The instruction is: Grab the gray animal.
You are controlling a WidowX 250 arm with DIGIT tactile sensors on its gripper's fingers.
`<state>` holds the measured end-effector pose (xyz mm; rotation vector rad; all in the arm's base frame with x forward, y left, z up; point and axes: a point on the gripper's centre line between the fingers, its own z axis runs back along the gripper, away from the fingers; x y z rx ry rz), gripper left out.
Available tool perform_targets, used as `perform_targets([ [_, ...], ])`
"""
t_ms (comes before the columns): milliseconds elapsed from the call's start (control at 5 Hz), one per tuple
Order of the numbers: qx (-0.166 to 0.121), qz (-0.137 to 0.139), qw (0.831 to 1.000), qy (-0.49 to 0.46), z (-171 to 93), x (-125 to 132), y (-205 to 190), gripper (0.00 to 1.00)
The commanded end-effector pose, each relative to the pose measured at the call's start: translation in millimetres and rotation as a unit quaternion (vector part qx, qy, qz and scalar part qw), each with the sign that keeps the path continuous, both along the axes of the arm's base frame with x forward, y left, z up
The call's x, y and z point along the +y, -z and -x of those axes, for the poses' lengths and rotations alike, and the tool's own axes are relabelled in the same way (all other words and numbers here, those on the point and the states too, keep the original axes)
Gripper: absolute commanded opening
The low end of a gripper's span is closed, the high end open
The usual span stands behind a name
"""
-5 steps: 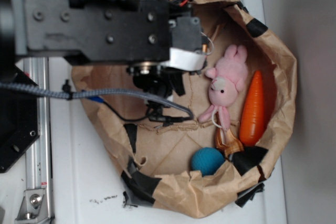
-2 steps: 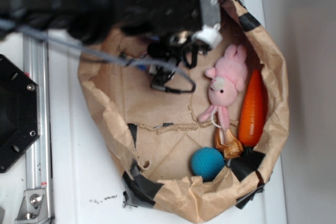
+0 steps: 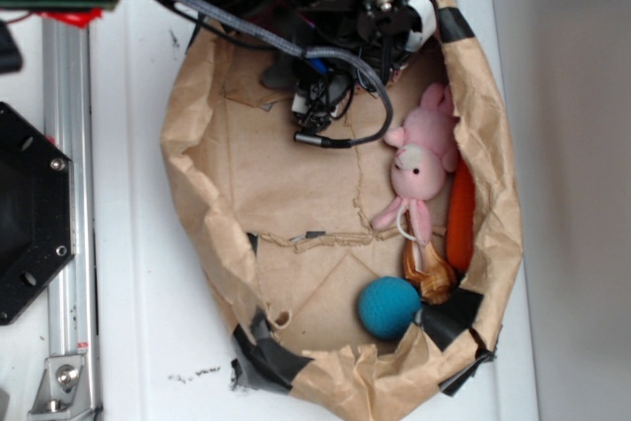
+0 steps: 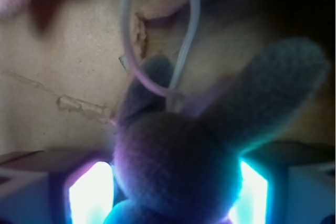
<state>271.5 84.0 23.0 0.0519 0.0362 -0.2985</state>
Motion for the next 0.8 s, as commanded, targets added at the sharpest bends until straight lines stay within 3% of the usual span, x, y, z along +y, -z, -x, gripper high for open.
perform_targets([
  [0,-0.057,-0.021,0.998,0.01,3,-21,-58,0.0],
  [200,-0.094,0.024,0.995,0.009,3,-54,-110,0.0],
  [400,-0.094,0.015,0.995,-0.02,2,-78,-144,0.0],
  [600,-0.104,0.038,0.988,-0.108,8,-88,-153,0.0],
])
